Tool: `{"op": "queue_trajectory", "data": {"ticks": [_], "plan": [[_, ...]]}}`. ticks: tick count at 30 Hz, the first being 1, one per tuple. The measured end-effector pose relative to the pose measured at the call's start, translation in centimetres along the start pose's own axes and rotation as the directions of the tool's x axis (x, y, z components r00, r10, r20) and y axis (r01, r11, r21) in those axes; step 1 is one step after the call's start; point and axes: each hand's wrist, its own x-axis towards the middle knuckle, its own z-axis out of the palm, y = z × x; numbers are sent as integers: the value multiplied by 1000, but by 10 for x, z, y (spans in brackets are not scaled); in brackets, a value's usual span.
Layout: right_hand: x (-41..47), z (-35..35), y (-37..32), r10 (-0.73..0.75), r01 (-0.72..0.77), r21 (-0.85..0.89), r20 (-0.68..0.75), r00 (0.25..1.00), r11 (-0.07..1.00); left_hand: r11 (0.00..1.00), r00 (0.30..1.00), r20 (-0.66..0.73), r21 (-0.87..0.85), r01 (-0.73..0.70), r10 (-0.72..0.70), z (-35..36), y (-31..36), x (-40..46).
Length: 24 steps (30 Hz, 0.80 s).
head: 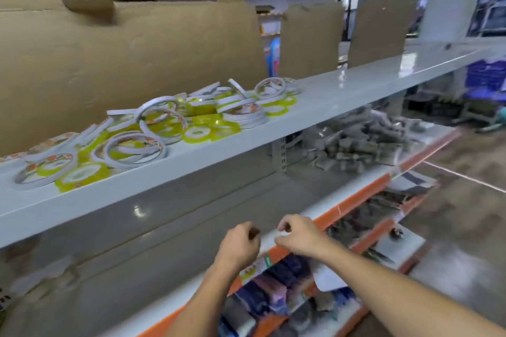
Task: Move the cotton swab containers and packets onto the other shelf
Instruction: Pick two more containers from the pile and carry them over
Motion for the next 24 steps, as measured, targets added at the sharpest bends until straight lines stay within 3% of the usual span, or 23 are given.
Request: {"op": "queue_trajectory", "data": {"ticks": [7, 14, 24], "plan": [[-9, -96, 108, 171, -164, 67, -133, 976, 984, 991, 981, 138, -23, -135, 137, 60, 112, 41], [6, -182, 215, 245, -238, 65, -146, 958, 969, 970, 948, 213, -4, -242, 237, 124, 234, 87], [46, -275, 327, 279, -263, 109, -164, 946, 958, 959, 946, 165, -2, -284, 280, 187, 363, 165]]}}
